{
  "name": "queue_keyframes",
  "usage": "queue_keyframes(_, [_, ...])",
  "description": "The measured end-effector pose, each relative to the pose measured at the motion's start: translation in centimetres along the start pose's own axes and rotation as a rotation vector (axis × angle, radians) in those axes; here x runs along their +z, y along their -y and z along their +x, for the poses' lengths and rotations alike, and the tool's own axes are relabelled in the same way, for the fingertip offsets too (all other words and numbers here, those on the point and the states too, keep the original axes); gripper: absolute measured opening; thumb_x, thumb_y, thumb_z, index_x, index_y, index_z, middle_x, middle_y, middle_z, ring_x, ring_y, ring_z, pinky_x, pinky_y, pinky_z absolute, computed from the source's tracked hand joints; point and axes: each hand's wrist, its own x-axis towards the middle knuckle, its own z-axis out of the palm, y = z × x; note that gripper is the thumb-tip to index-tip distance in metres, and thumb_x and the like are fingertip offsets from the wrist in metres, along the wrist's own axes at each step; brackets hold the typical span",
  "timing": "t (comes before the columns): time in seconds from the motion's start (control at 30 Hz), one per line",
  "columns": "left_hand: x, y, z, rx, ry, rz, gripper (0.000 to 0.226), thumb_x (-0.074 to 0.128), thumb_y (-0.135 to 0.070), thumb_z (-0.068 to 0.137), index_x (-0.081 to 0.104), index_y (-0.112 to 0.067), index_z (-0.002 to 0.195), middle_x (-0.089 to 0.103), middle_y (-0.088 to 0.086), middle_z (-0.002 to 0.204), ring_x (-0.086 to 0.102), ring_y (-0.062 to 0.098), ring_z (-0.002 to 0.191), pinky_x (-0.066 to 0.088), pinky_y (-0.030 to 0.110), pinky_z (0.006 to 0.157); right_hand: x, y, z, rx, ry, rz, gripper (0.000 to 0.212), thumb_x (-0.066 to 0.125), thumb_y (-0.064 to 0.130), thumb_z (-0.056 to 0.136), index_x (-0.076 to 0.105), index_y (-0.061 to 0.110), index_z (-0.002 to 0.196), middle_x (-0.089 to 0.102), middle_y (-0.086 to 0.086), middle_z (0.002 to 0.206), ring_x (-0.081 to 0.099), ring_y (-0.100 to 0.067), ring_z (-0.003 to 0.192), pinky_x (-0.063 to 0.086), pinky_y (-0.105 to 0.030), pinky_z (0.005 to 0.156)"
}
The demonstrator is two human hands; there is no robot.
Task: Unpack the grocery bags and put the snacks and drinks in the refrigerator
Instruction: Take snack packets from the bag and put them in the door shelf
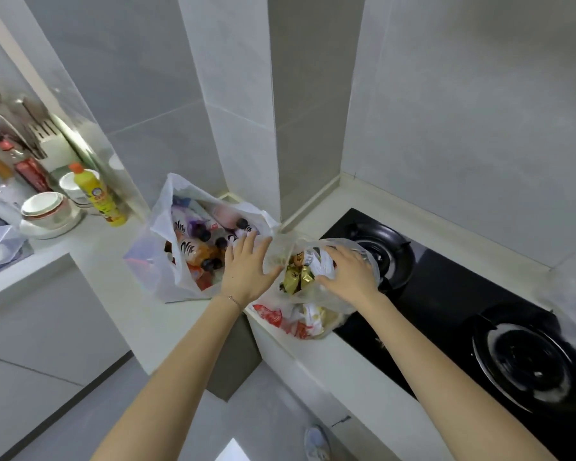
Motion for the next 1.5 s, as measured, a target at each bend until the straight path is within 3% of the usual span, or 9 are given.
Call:
queue_keyframes(0.23, [4.8,-1.6,4.2,0.263,0.131,-0.060,0.045,0.044,-0.028,0.100,0.042,-0.019,0.144,0.031,0.005,0.155,0.014,0.027,0.147,0.005,0.042,0.119,2.2,-3.3,3.8,0.027,0.051,0.015,0.065,0.058,0.051,0.088,0.040,0.025,0.145,0.044,0.001,0.147,0.040,-0.022,0.135,0.034,-0.041,0.110])
queue_keyframes(0.47, [7.4,-2.0,7.2,0.260,0.109,-0.156,0.033,0.060,-0.018,0.088,0.063,-0.011,0.120,0.061,0.008,0.123,0.052,0.031,0.120,0.038,0.041,0.102,3.4,-4.8,6.6,0.061,0.056,0.061,0.054,0.060,0.050,0.086,0.054,0.025,0.133,0.060,0.003,0.131,0.052,-0.022,0.123,0.041,-0.039,0.103])
queue_keyframes(0.63, [9.2,-1.1,9.4,0.168,0.280,-0.069,0.058,0.053,-0.044,0.092,0.036,-0.024,0.144,0.034,0.003,0.151,0.026,0.025,0.140,0.019,0.036,0.113,5.6,-4.9,7.7,0.170,0.115,0.055,0.050,0.060,0.054,0.082,0.059,0.021,0.120,0.068,0.000,0.111,0.061,-0.025,0.106,0.051,-0.042,0.088])
queue_keyframes(0.87, [11.1,0.5,11.3,0.162,0.361,0.066,0.079,0.049,-0.060,0.088,0.012,-0.033,0.152,0.004,0.007,0.161,-0.001,0.032,0.148,0.002,0.050,0.119,7.8,-3.5,8.4,0.312,0.186,0.016,0.074,0.058,0.052,0.084,0.032,0.017,0.144,0.046,-0.008,0.143,0.043,-0.032,0.130,0.036,-0.046,0.104])
queue_keyframes(1.0, [11.3,0.0,11.9,0.227,0.271,0.025,0.071,0.054,-0.051,0.088,0.024,-0.030,0.149,0.008,0.010,0.159,0.002,0.034,0.147,0.004,0.051,0.117,8.2,-3.8,8.4,0.377,0.165,0.019,0.062,0.060,0.047,0.085,0.043,0.017,0.136,0.044,-0.005,0.141,0.037,-0.027,0.132,0.029,-0.044,0.108])
queue_keyframes(1.13, [11.9,-0.8,12.3,0.379,0.211,-0.039,0.042,0.057,-0.030,0.087,0.051,-0.025,0.128,0.022,0.014,0.155,0.010,0.036,0.146,0.011,0.058,0.115,8.1,-4.1,7.9,0.479,0.061,0.137,0.011,0.066,0.029,0.078,0.060,0.027,0.087,0.058,0.002,0.099,0.050,-0.022,0.103,0.037,-0.037,0.087])
queue_keyframes(1.2, [12.4,-1.4,12.7,0.401,0.281,-0.024,0.034,0.053,-0.030,0.093,0.051,-0.027,0.127,0.012,0.012,0.158,-0.001,0.033,0.147,0.003,0.058,0.116,8.0,-4.0,7.6,0.502,0.015,0.162,0.032,0.061,0.015,0.072,0.036,0.025,0.055,0.042,0.005,0.064,0.044,-0.019,0.073,0.027,-0.030,0.062])
queue_keyframes(1.3, [13.0,-2.2,13.2,0.415,0.371,0.058,0.031,0.048,-0.030,0.097,0.050,-0.029,0.128,-0.001,0.010,0.161,-0.014,0.030,0.147,-0.002,0.058,0.116,7.8,-4.3,7.2,0.532,-0.029,0.184,0.039,0.056,0.006,0.072,0.027,0.020,0.050,0.029,0.005,0.050,0.035,-0.017,0.055,0.017,-0.028,0.052])
queue_keyframes(1.5, [13.6,-2.8,13.6,0.391,0.393,0.199,0.041,0.049,-0.026,0.096,0.042,-0.031,0.136,-0.001,0.011,0.160,-0.010,0.035,0.147,-0.004,0.060,0.114,7.8,-5.1,6.9,0.482,0.000,0.090,0.012,0.055,0.030,0.091,0.056,0.018,0.087,0.060,0.001,0.093,0.056,-0.023,0.097,0.041,-0.037,0.084])
